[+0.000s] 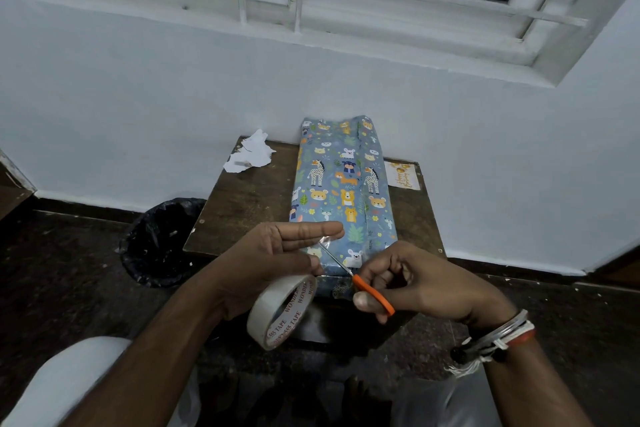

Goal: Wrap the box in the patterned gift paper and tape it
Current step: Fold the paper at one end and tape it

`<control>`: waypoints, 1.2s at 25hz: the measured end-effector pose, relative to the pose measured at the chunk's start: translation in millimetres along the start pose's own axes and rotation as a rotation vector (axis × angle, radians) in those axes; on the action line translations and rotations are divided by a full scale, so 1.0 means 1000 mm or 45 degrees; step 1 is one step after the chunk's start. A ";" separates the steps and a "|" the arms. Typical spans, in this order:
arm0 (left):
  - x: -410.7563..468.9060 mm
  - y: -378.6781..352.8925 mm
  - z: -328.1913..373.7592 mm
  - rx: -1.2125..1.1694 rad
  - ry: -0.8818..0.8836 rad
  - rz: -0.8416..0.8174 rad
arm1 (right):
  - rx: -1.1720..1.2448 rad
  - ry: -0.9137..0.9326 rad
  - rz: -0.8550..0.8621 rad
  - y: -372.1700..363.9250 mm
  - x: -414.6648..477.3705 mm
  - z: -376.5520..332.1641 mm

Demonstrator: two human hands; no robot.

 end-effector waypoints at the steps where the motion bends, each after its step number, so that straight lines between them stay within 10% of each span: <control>1: 0.000 0.001 0.000 -0.008 -0.015 -0.005 | 0.001 -0.001 0.000 0.000 0.000 0.000; 30: 0.000 -0.001 -0.005 -0.013 0.058 -0.023 | 0.014 0.000 -0.044 0.001 0.005 0.008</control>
Point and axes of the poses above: each hand's wrist, its own x-axis towards the middle knuckle, its own y-axis out of the back of the hand, z = x × y, the point moved 6 cm from there along x, towards the middle knuckle, and after that the axes turned 13 degrees about -y, right-handed, at the moved point
